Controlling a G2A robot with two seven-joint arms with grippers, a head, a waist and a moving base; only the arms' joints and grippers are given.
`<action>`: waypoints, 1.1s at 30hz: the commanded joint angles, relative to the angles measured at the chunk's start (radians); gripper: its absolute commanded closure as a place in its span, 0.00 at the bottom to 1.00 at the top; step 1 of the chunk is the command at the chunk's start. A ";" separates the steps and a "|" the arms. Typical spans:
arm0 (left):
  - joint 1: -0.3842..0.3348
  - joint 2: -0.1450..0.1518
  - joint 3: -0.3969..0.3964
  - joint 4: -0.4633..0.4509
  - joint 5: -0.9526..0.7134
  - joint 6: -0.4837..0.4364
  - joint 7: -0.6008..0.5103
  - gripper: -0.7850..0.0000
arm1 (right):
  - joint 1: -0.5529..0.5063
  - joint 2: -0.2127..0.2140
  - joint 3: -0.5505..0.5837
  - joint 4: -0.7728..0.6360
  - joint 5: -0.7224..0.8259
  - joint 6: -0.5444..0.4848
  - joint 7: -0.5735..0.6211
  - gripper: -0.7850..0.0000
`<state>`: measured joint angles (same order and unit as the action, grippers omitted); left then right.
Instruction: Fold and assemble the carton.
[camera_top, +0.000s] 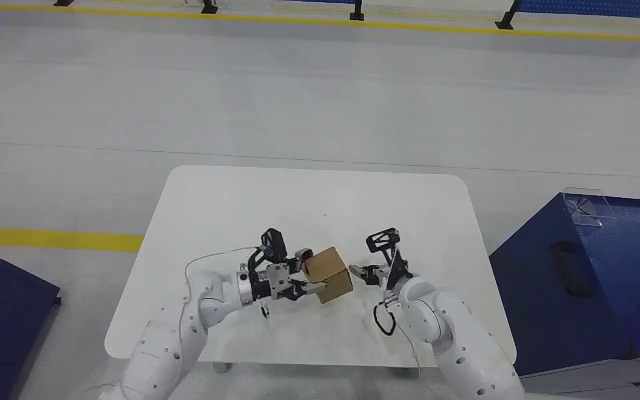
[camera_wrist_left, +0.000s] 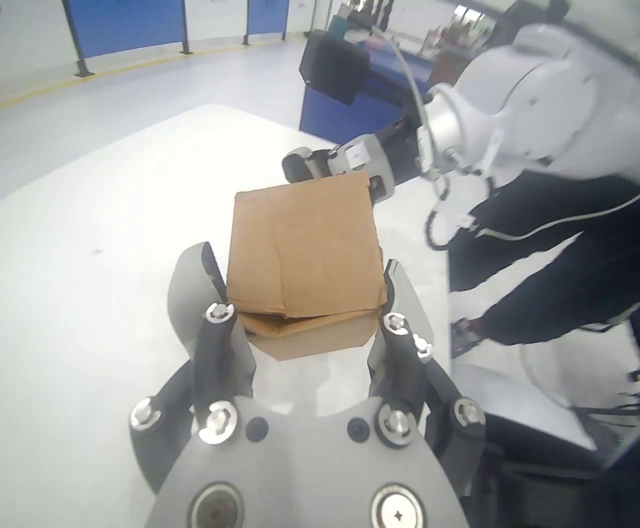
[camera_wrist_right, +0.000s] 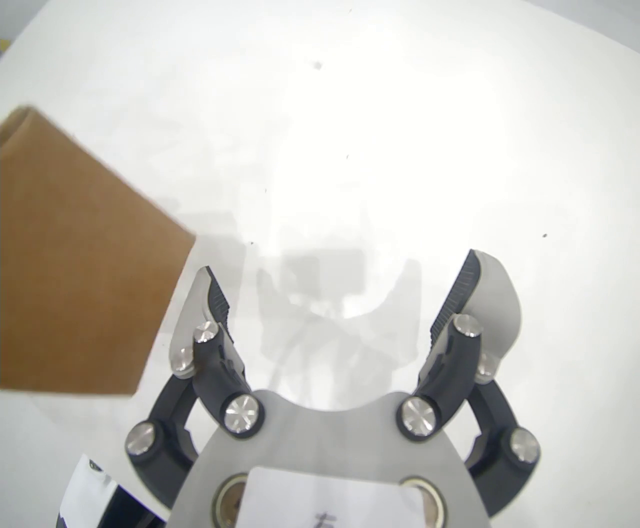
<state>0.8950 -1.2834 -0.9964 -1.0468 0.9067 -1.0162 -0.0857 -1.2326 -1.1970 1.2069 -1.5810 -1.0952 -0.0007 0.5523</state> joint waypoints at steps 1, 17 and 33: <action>-0.036 -0.005 0.031 0.044 -0.302 0.007 -0.187 1.00 | -0.029 0.006 0.059 -0.026 0.032 0.001 -0.038 0.00; -0.271 -0.078 0.192 0.327 -1.005 0.518 -0.977 0.00 | -0.113 0.021 0.171 -0.082 0.107 -0.057 -0.061 0.00; -0.228 0.002 0.032 0.164 -0.744 0.162 -0.559 0.55 | -0.113 0.021 0.171 -0.082 0.107 -0.057 -0.061 0.00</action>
<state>0.6264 -1.2944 -0.9434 -0.7914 0.0978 -0.7940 -0.7088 -1.3459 -1.1758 1.3781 -1.6632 -0.9887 -0.0578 0.4910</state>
